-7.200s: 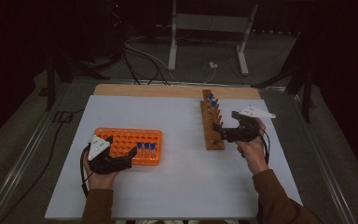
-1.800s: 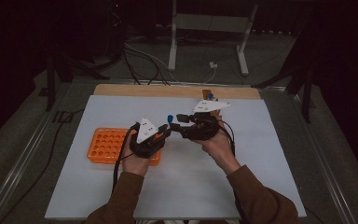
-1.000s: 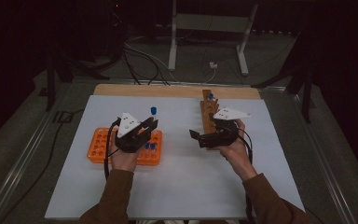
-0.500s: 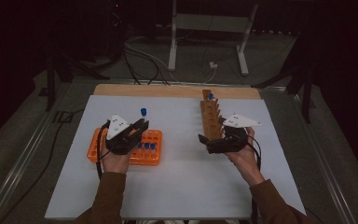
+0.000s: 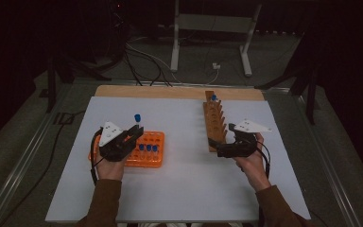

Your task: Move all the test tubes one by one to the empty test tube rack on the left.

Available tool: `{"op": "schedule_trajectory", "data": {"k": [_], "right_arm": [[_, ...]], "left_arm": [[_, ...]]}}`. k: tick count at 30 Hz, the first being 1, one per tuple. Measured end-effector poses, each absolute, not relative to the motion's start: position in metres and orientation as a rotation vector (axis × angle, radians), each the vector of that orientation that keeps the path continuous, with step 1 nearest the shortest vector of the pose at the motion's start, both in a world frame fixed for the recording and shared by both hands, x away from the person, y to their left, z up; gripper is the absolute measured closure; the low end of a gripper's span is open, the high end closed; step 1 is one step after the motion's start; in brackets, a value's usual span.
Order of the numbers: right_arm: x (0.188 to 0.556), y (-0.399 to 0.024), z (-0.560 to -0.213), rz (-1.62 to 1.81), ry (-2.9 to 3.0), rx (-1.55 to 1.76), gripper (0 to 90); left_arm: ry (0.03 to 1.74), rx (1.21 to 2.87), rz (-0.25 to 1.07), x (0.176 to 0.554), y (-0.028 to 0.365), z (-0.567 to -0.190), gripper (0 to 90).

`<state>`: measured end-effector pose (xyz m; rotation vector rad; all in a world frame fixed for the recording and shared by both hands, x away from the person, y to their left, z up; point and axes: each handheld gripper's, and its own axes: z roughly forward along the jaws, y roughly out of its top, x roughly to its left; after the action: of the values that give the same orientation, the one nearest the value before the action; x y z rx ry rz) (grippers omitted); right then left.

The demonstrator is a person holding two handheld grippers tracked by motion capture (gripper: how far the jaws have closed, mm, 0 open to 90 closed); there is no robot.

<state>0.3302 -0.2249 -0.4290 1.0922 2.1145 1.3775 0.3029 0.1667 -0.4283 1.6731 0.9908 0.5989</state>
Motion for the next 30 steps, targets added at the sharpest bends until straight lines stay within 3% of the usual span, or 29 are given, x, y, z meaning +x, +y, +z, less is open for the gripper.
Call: {"op": "schedule_trajectory", "data": {"k": [30], "right_arm": [[0.312,-0.249,-0.442,1.390,2.068,1.122,0.0]], "left_arm": [[1.026,1.697,0.578,0.288,0.177,-0.453,78.4]]}}
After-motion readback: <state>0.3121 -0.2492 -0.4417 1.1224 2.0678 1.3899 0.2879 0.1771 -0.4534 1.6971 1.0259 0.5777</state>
